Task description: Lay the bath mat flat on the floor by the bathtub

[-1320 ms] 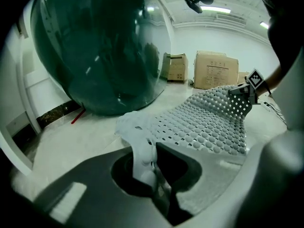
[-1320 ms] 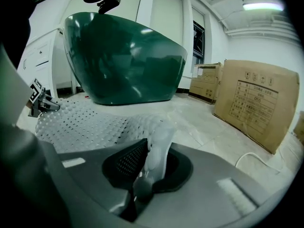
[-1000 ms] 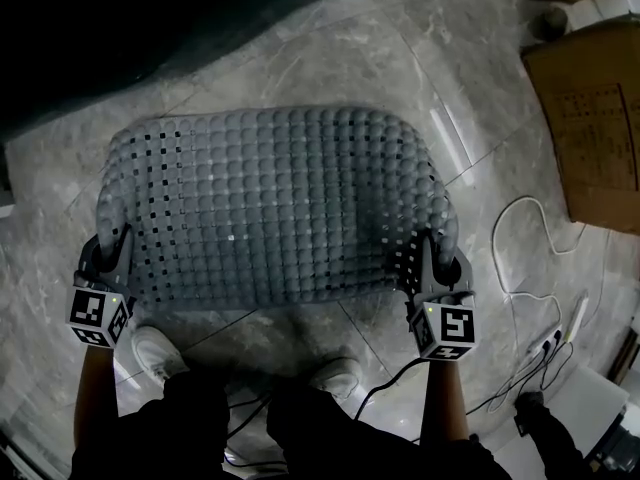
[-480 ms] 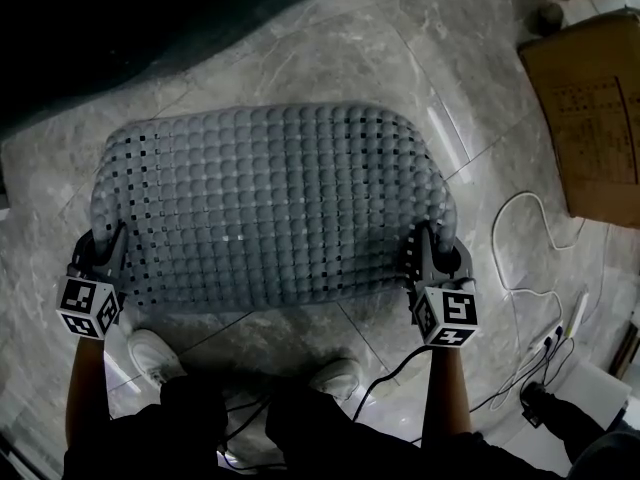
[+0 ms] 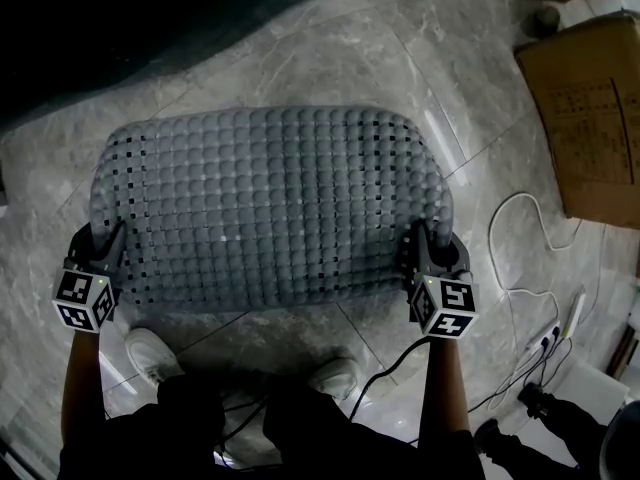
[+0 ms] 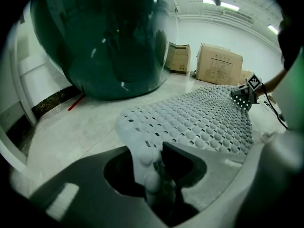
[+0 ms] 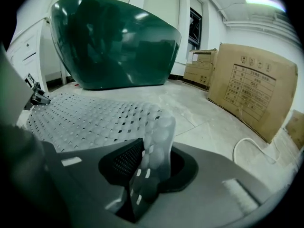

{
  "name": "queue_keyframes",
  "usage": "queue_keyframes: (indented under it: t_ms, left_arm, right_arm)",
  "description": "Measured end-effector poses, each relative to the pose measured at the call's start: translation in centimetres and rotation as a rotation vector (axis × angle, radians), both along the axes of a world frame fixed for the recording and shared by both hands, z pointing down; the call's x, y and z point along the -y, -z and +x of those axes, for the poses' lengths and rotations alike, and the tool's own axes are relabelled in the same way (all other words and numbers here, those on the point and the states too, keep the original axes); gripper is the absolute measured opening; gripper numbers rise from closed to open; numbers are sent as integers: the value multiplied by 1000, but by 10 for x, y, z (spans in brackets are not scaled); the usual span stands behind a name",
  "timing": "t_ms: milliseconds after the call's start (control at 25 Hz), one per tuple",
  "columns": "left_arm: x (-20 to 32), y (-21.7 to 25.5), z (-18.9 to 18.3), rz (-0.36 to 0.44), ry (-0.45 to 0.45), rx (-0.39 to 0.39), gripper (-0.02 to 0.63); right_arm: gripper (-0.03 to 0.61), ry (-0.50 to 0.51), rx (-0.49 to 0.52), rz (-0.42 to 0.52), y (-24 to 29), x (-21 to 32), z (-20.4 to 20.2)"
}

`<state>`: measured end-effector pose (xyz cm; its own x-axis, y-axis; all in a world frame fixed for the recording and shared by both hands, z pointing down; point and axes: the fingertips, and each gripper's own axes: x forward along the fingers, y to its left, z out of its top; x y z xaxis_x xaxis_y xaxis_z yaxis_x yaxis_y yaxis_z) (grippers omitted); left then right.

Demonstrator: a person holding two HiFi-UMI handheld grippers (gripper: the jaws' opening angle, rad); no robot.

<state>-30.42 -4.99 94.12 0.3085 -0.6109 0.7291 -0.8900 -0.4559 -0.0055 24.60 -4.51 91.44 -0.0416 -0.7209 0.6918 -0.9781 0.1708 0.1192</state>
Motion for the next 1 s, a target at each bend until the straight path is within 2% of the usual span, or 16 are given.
queue_keyframes:
  t_ms: [320, 560, 880, 1000]
  left_arm:
    - [1, -3, -7, 0, 6, 50, 169]
    - [0, -2, -13, 11, 7, 79, 214]
    - [0, 1, -22, 28, 4, 143, 295]
    - [0, 4, -29, 48, 30, 152, 302]
  right_arm:
    - [222, -97, 8, 18, -4, -12, 19]
    - [259, -106, -18, 23, -2, -18, 23]
    - [264, -139, -25, 37, 0, -29, 31]
    - [265, -147, -28, 43, 2, -30, 32]
